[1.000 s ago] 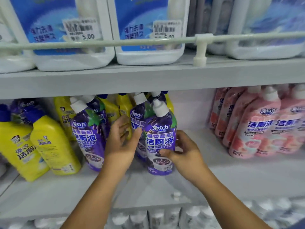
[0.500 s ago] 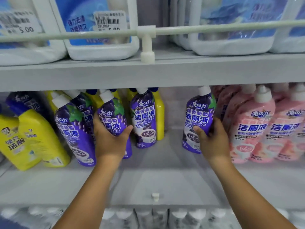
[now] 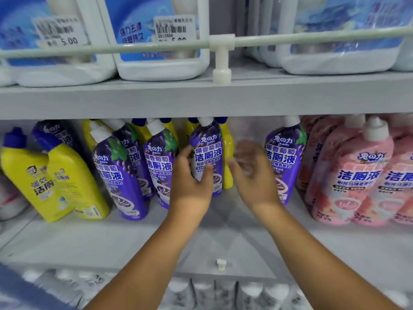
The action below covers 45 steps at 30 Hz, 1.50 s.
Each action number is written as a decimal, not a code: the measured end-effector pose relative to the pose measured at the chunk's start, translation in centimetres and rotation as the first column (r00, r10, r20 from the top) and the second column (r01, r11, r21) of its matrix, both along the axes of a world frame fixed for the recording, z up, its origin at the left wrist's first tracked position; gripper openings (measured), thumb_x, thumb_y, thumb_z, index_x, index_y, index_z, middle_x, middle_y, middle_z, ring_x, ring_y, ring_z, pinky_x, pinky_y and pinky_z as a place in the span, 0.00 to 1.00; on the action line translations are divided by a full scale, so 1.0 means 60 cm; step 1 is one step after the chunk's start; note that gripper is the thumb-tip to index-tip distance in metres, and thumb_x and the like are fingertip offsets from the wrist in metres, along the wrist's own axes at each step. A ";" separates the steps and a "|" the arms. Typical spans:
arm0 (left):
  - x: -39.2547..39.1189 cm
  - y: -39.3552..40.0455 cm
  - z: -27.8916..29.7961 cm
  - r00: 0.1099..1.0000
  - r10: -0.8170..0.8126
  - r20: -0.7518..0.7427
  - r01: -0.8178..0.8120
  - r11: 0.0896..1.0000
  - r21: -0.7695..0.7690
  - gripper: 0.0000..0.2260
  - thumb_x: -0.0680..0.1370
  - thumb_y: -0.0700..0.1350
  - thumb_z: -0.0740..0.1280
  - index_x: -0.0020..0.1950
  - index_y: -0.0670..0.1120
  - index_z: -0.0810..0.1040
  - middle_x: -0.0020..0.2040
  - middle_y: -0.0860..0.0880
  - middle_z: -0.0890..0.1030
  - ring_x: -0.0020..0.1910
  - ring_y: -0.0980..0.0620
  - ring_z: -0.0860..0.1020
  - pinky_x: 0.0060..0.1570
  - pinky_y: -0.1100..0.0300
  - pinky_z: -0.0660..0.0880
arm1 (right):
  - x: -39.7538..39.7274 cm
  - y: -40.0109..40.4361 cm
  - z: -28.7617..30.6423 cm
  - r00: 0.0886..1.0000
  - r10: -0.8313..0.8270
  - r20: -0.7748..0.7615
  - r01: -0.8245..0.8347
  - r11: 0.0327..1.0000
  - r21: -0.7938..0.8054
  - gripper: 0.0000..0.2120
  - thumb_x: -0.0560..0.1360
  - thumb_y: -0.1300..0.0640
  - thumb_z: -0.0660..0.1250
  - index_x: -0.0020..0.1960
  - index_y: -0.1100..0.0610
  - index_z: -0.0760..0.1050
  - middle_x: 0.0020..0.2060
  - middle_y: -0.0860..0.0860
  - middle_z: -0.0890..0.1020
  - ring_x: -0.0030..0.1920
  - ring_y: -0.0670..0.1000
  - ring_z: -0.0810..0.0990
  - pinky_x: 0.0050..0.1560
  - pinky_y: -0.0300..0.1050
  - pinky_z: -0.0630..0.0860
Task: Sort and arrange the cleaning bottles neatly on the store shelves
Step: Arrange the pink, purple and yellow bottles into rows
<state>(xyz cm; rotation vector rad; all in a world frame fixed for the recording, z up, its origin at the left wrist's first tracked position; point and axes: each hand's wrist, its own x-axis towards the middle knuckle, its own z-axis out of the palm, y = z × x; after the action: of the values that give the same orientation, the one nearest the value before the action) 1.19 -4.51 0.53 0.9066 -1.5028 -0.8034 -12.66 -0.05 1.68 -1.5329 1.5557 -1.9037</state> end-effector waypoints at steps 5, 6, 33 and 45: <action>0.002 0.045 -0.057 1.000 -0.010 0.006 0.009 0.990 0.138 0.31 0.73 0.60 0.67 0.75 0.51 0.71 0.69 0.53 0.78 0.68 0.56 0.77 0.69 0.55 0.73 | 0.019 -0.099 0.092 0.965 0.137 -0.223 -0.074 0.960 0.271 0.27 0.72 0.55 0.77 0.68 0.55 0.72 0.62 0.51 0.79 0.61 0.50 0.79 0.59 0.37 0.72; 0.005 0.043 -0.065 0.999 0.012 0.032 -0.017 0.990 0.137 0.32 0.73 0.61 0.66 0.75 0.49 0.71 0.69 0.53 0.78 0.68 0.56 0.76 0.69 0.56 0.73 | 0.021 -0.107 0.097 0.958 0.170 -0.233 -0.091 0.945 0.314 0.27 0.73 0.56 0.77 0.68 0.55 0.72 0.61 0.51 0.80 0.61 0.50 0.79 0.58 0.36 0.71; -0.082 -0.137 -0.081 0.958 0.184 0.218 -0.231 0.950 0.210 0.43 0.65 0.68 0.68 0.72 0.46 0.65 0.69 0.43 0.76 0.68 0.41 0.75 0.67 0.46 0.72 | -0.074 0.175 0.060 0.814 -0.541 -0.212 0.531 0.841 -0.107 0.18 0.77 0.58 0.71 0.64 0.57 0.73 0.55 0.43 0.72 0.59 0.58 0.77 0.63 0.58 0.75; 0.037 0.063 -0.091 0.974 0.037 0.224 -0.078 0.981 0.176 0.42 0.55 0.66 0.77 0.64 0.51 0.72 0.56 0.52 0.77 0.54 0.52 0.79 0.55 0.55 0.77 | 0.007 -0.103 -0.021 0.983 -0.170 -0.072 0.184 0.941 0.286 0.12 0.73 0.52 0.73 0.52 0.49 0.72 0.47 0.49 0.81 0.49 0.53 0.82 0.49 0.47 0.79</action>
<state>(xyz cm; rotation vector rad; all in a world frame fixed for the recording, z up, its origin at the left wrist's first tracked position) 3.41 -0.76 -4.96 1.2045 -1.6035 -0.8299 -12.27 -6.25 0.42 -1.3579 1.9531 -1.6381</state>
